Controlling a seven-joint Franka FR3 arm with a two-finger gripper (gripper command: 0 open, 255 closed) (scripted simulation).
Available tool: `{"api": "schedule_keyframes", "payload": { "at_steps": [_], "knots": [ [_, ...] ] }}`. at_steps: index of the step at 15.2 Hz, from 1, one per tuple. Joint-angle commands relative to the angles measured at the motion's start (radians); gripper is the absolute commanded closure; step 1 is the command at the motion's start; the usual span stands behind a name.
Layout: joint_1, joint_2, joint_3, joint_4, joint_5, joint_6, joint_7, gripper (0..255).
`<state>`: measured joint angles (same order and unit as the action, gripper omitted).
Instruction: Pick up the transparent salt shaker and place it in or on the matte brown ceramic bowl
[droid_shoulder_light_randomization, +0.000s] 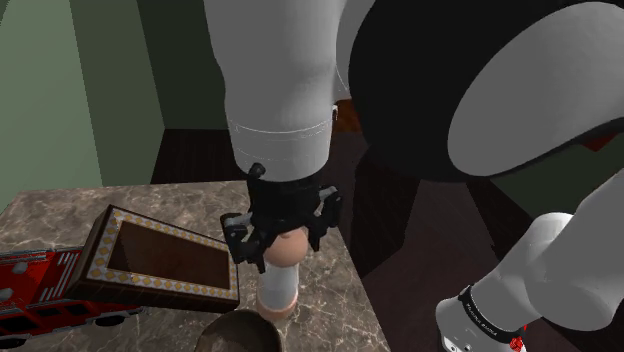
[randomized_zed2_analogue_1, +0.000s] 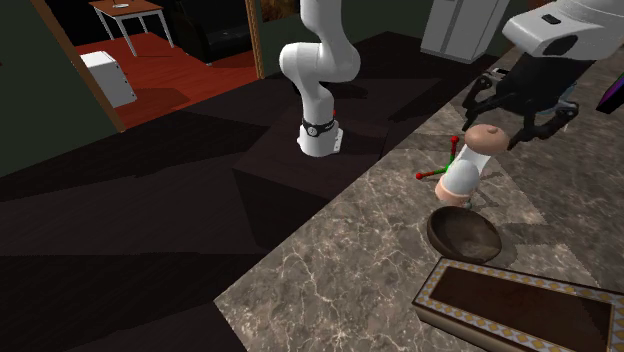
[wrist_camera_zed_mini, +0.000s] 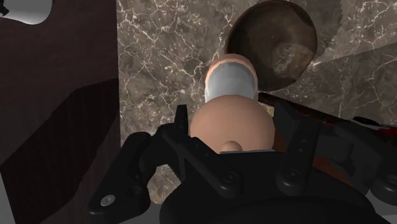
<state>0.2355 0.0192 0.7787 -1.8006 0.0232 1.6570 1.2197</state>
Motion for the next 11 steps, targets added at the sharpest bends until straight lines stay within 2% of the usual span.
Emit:
{"api": "schedule_keyframes", "payload": {
  "at_steps": [1,6,11],
  "knots": [
    [0.032,0.069,0.027,0.071,-0.040,-0.021,0.070,255],
    [0.168,0.273,0.057,0.306,-0.169,-0.111,0.233,255],
    [0.160,0.268,0.052,0.233,-0.166,-0.042,0.230,255]
  ]
}}
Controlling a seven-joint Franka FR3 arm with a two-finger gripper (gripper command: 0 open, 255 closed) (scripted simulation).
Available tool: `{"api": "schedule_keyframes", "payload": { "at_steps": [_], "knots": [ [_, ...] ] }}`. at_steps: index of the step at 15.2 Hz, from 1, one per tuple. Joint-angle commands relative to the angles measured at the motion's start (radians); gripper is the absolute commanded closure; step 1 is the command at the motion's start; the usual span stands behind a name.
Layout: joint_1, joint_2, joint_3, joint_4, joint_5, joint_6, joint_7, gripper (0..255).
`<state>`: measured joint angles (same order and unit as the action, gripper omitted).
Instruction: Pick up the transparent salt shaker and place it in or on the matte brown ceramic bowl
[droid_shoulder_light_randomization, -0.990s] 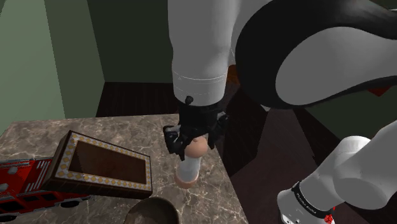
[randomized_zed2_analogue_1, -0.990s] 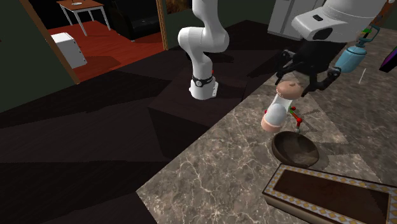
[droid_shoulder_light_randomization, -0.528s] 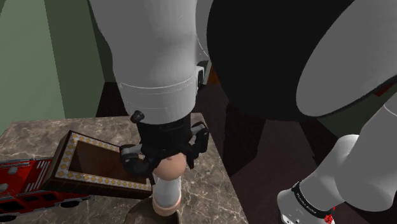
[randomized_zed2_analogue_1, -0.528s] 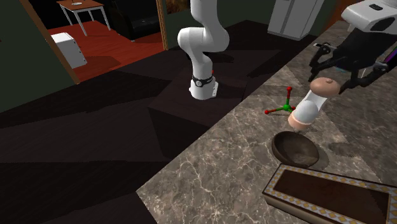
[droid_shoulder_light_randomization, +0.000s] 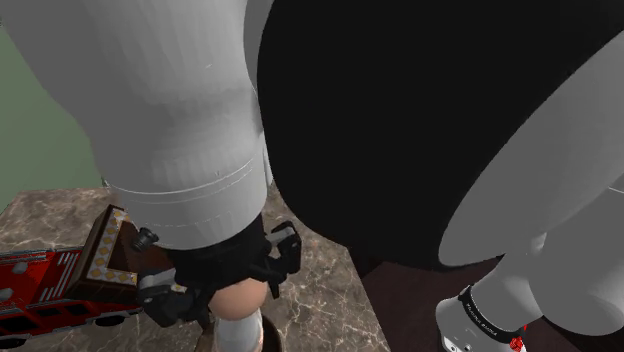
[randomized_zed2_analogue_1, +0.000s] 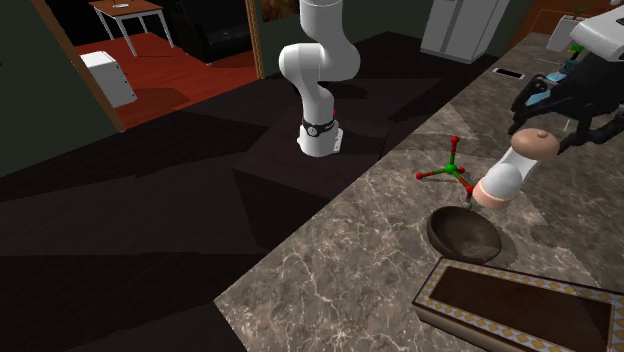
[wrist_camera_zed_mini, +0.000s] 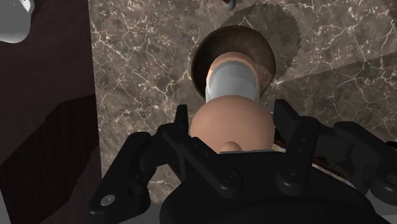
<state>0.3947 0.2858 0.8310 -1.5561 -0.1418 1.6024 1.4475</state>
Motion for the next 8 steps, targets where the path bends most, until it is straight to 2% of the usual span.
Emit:
{"api": "schedule_keyframes", "payload": {
  "at_steps": [1,8],
  "knots": [
    [-0.001,0.002,-0.001,-0.025,-0.002,0.026,0.002,255],
    [-0.007,0.011,-0.007,-0.110,-0.010,0.117,0.005,255]
  ]
}}
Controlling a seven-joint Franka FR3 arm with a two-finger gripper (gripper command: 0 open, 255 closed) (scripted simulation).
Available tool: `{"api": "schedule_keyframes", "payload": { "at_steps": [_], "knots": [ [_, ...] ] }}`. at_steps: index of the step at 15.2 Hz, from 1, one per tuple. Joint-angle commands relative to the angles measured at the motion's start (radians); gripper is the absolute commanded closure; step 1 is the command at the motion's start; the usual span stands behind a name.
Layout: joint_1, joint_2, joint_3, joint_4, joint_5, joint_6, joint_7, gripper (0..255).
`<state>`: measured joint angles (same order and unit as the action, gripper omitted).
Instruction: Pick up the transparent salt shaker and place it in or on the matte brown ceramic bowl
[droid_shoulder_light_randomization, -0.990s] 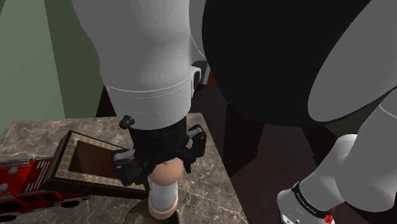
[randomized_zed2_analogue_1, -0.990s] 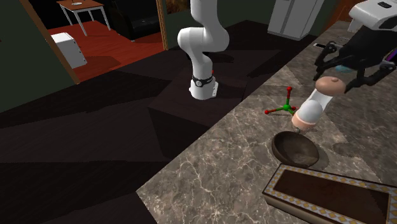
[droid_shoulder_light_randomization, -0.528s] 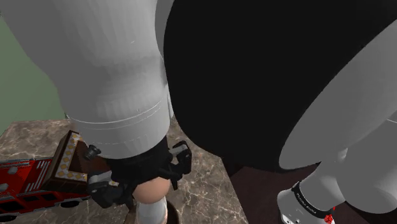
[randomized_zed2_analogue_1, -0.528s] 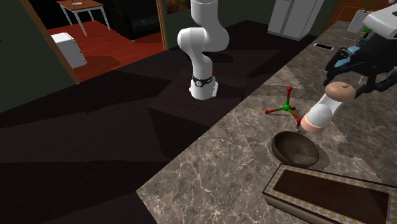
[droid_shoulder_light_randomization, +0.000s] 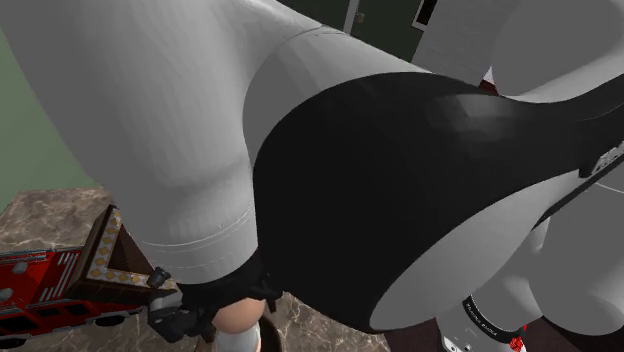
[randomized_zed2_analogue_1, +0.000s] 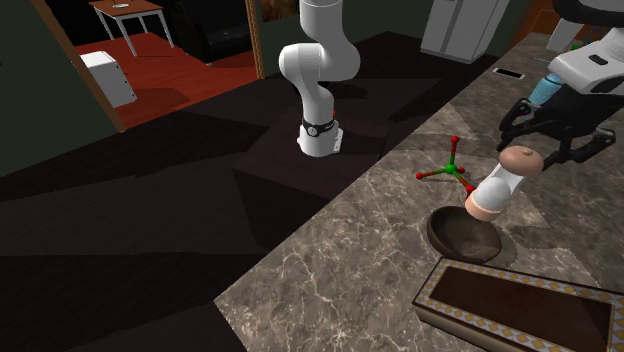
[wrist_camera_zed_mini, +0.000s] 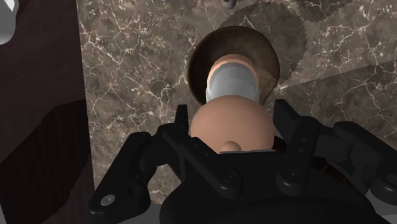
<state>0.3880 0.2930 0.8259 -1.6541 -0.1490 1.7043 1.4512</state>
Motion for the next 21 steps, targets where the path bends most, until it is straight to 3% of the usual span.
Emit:
{"api": "schedule_keyframes", "payload": {
  "at_steps": [1,14,21],
  "knots": [
    [0.000,0.006,-0.003,-0.023,-0.005,0.028,0.002,255],
    [0.009,0.059,-0.023,-0.139,-0.048,0.181,0.024,255],
    [0.009,0.059,-0.023,-0.139,-0.048,0.181,0.024,255]
  ]
}}
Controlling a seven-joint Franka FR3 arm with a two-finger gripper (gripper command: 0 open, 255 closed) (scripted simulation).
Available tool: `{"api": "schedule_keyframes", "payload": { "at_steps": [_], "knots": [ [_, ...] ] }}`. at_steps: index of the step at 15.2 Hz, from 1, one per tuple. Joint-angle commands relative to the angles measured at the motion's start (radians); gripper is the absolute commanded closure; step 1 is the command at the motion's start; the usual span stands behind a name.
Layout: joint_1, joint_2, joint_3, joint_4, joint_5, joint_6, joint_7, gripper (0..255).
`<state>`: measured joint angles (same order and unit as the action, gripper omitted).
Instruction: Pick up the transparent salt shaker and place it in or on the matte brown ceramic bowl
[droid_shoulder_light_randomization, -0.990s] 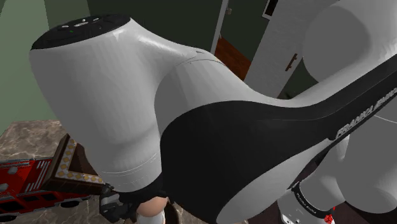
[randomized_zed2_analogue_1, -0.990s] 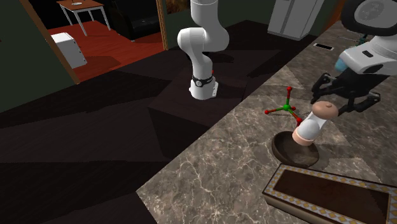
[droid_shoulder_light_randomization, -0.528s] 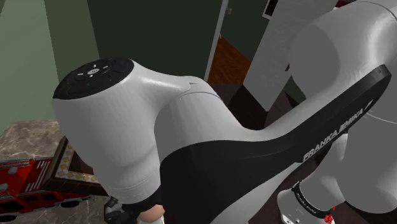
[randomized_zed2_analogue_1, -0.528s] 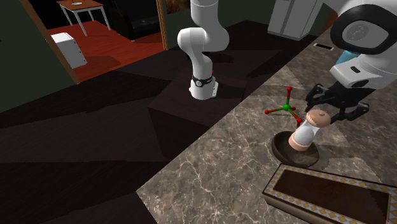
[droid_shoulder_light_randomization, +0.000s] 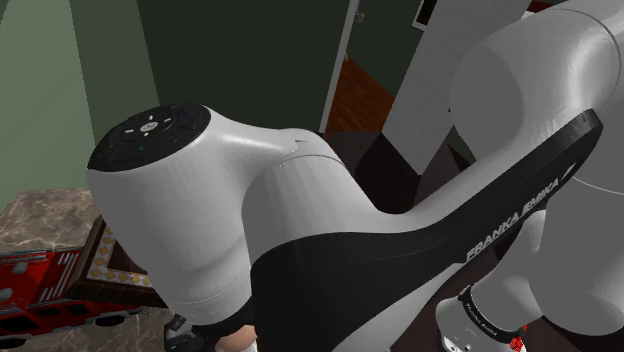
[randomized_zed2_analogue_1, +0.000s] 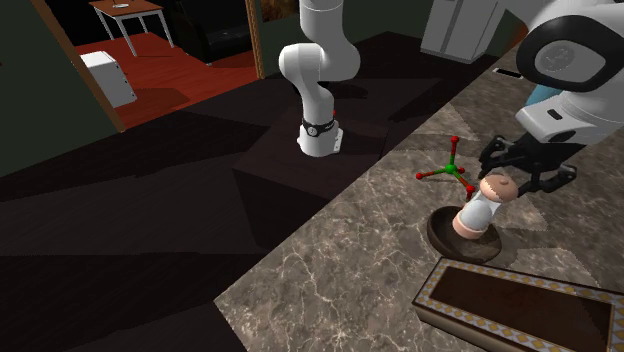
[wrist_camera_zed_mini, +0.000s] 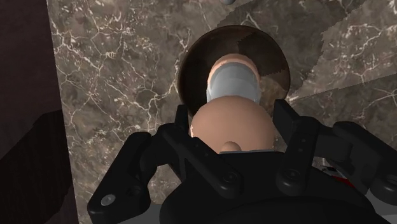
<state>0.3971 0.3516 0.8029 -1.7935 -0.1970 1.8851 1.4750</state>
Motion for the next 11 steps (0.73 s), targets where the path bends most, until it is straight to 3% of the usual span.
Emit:
{"api": "schedule_keyframes", "payload": {
  "at_steps": [1,2,7,11],
  "knots": [
    [0.000,0.000,0.000,0.000,0.000,0.000,0.000,255],
    [0.000,0.000,0.000,0.000,0.000,0.000,0.000,0],
    [0.000,0.000,0.000,0.000,0.000,0.000,0.000,0],
    [0.006,-0.013,0.009,0.116,0.016,-0.123,-0.012,0]
  ]
}}
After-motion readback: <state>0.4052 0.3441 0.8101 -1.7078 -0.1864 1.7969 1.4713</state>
